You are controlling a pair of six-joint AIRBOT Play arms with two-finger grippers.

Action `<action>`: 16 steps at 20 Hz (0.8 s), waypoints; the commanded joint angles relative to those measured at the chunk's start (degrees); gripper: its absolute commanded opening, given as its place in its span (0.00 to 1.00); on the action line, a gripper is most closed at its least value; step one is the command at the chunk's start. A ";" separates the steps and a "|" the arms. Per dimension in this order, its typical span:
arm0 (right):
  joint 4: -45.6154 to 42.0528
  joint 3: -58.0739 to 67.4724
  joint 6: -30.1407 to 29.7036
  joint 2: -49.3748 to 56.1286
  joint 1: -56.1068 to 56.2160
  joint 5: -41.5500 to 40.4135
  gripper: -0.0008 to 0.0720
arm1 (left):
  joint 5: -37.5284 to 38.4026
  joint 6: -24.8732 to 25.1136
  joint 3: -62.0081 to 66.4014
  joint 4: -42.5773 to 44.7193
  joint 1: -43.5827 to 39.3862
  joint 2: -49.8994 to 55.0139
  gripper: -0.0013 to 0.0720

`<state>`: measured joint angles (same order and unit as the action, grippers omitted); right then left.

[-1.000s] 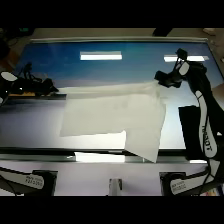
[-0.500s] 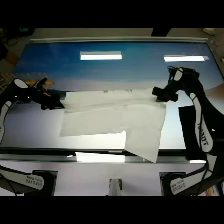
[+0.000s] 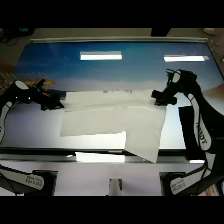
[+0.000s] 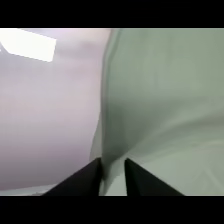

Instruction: Fold the shirts.

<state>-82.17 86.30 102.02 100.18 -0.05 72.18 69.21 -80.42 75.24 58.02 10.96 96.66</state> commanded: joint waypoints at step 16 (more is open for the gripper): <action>0.00 -16.98 -6.36 -19.61 -9.14 10.43 0.69 | 4.98 1.99 -31.45 2.89 7.58 -17.90 0.64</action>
<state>-83.55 73.78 96.47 83.53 -8.75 83.46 78.37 -79.92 51.86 62.92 18.41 81.45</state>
